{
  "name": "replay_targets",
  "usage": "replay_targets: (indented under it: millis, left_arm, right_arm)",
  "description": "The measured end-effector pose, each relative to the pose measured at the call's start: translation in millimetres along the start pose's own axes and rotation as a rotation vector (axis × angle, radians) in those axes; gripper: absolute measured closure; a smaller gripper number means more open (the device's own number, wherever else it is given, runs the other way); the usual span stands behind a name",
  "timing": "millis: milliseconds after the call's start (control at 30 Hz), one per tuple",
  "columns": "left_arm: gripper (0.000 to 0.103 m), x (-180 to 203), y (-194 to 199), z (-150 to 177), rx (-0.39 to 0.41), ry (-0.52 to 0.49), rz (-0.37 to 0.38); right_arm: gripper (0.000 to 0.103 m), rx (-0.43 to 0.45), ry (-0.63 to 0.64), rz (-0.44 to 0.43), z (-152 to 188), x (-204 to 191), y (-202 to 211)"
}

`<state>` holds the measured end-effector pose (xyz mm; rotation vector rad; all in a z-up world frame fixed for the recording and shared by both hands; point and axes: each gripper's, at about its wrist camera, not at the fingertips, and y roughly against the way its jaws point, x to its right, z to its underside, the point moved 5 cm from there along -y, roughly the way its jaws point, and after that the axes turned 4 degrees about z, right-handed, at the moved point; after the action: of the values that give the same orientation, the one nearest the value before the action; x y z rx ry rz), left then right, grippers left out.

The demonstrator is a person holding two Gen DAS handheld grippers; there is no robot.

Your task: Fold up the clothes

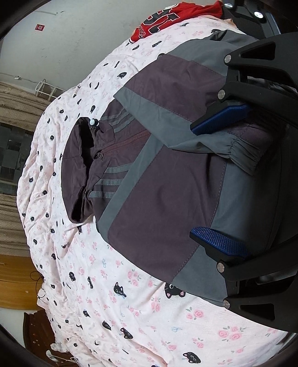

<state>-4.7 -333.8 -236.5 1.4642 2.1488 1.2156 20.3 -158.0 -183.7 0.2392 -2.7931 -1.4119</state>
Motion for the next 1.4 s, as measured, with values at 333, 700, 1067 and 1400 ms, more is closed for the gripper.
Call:
replay_targets:
  millis: [333, 700, 1067, 1400]
  left_arm:
    - [0.023, -10, 13, -5, 0.040, 0.059, 0.003]
    - [0.023, -9, 64, -11, 0.194, 0.096, 0.165]
    - [0.022, 20, 12, 16, -0.059, -0.095, 0.029]
    - [0.022, -19, 63, -38, 0.155, 0.062, 0.144]
  right_arm:
    - [0.049, 0.023, 0.022, -0.029, 13, 2, 21]
    - [0.049, 0.157, -0.349, 0.226, 19, 118, 63]
    - [0.048, 0.020, -0.495, 0.207, 31, 164, 11]
    - [0.039, 0.144, -0.574, 0.098, 16, 211, 39]
